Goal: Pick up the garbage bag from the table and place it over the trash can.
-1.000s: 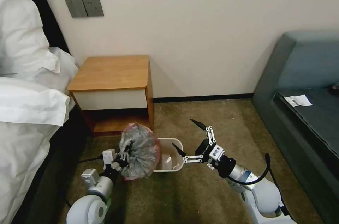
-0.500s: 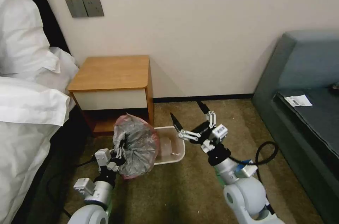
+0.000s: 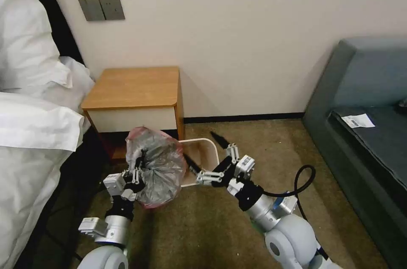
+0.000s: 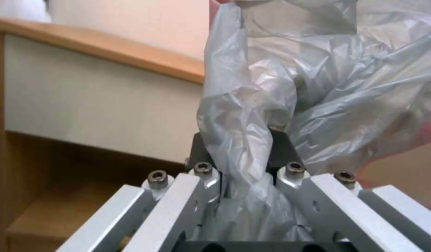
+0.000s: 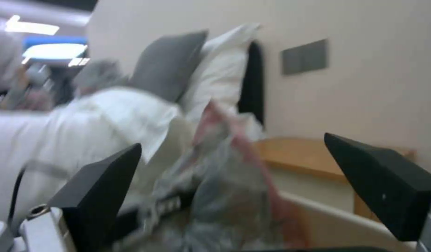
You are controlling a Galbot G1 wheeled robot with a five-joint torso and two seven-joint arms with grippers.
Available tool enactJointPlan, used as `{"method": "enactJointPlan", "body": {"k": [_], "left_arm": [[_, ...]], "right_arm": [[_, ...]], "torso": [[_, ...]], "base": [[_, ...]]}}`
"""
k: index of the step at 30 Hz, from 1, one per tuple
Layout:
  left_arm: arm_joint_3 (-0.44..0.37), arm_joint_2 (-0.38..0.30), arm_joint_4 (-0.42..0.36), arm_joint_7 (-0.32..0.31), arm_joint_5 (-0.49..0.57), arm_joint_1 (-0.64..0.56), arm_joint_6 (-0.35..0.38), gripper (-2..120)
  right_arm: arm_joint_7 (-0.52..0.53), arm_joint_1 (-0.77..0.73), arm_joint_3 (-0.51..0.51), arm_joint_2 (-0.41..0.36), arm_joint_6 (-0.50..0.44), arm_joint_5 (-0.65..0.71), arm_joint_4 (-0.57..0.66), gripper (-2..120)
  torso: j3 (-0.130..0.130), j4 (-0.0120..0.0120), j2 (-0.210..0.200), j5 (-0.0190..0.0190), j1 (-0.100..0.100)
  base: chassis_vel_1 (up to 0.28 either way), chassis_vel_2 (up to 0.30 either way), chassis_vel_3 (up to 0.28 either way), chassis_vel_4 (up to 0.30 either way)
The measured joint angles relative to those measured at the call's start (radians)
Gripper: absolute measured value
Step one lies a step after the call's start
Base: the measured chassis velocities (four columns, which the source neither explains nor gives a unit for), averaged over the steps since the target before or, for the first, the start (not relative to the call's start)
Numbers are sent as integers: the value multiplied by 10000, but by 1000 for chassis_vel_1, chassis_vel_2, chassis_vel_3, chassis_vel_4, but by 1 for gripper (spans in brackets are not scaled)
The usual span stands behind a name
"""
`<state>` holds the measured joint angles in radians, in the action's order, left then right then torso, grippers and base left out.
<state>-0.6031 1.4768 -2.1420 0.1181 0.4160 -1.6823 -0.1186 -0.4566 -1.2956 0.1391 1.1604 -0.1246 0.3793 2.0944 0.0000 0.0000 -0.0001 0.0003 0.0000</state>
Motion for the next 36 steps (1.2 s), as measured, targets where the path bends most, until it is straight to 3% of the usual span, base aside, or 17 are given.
{"method": "enactJointPlan", "body": {"k": [2,9,22,36], "left_arm": [[64,20,-79,70,-189,-52,-36,11],[196,49,-158,178,-416,-215,-99,11],[215,219,-326,180,-553,-261,-150,11],[222,307,-366,179,-547,-282,-158,11]], "right_arm": [[-260,788,-278,-419,68,-8,-355,100],[-407,2361,-906,-639,359,297,-1244,100],[-593,3199,-1564,-631,485,421,-2308,100],[-610,3096,-1401,-701,408,330,-2162,47]], "torso": [[0,0,0,-2,0],[0,1,1,-3,0],[0,1,0,-2,0],[0,0,0,-2,0]], "base": [[0,0,0,0],[0,0,0,0],[0,0,0,0],[0,0,0,0]]}}
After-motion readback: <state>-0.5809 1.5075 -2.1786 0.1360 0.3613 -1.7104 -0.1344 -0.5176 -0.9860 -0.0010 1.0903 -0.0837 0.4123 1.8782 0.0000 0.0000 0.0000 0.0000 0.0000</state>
